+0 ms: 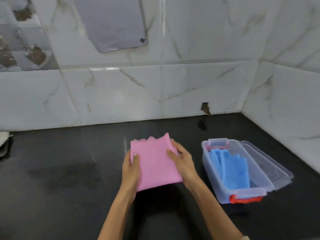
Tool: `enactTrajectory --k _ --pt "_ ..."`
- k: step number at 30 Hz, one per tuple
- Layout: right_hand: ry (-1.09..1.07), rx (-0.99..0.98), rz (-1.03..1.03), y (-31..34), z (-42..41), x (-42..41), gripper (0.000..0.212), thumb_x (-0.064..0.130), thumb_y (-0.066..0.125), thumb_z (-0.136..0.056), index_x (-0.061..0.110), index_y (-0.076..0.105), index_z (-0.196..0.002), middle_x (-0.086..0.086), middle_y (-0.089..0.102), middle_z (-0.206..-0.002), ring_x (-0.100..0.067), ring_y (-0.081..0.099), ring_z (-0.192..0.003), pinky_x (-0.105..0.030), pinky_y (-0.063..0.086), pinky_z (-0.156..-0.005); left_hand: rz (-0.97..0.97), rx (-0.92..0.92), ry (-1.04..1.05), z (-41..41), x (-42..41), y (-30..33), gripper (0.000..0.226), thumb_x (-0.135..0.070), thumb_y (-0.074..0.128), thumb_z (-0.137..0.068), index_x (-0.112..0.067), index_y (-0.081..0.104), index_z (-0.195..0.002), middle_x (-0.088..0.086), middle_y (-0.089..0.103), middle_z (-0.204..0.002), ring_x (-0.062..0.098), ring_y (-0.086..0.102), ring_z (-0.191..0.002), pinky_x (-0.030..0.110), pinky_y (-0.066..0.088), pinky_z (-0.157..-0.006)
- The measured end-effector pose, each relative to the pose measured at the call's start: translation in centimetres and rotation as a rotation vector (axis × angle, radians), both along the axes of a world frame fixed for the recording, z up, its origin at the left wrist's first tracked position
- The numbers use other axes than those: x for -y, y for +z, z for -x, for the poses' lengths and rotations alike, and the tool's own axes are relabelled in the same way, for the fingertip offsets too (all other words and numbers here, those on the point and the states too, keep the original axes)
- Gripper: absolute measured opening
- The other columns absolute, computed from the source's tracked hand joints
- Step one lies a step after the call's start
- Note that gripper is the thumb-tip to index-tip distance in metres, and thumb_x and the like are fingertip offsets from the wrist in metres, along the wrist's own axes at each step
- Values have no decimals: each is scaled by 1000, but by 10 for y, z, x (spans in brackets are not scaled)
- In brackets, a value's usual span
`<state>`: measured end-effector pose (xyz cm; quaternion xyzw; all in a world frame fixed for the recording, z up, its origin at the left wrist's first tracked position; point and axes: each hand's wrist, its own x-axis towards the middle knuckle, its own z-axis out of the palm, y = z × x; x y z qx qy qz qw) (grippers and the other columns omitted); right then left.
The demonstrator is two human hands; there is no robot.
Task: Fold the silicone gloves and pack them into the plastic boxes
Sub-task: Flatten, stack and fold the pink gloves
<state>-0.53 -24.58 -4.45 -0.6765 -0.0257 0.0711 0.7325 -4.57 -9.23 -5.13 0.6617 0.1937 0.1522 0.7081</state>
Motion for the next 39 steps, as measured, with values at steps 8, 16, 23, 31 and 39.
enactTrajectory --k 8,16,23,31,39 --pt "-373 65 113 58 1 178 41 15 63 -88 25 57 -128 -2 63 -116 -9 63 -83 -13 53 -64 77 133 -359 -45 175 50 37 -23 38 -101 -18 40 -137 0 53 -121 6 56 -93 23 46 -73" --pt "-422 -48 210 23 25 225 46 21 60 -91 24 50 -136 -3 53 -136 -15 59 -107 -28 50 -89 -7 -13 -516 -37 223 19 35 -24 34 -102 -19 39 -137 7 56 -120 21 55 -107 37 47 -88" --pt "-289 19 342 24 6 141 45 24 57 -93 26 48 -137 2 46 -142 -21 52 -115 -35 46 -96 -133 29 -370 -29 140 18 34 -22 33 -101 -20 37 -135 -3 50 -114 14 52 -100 33 43 -82" --pt "-67 134 384 19 8 15 43 18 52 -94 22 47 -137 -1 50 -139 -13 50 -109 -28 41 -89 -170 -11 -131 14 23 19 35 -19 35 -100 -21 39 -135 -4 54 -118 15 55 -105 31 46 -85" --pt "-19 244 778 16 15 -58 47 18 37 -99 25 28 -145 -10 49 -114 -10 47 -71 -20 37 -54 -536 -142 -93 32 -26 29 59 -19 37 -100 -19 10 -152 9 36 -149 24 48 -123 37 40 -102"
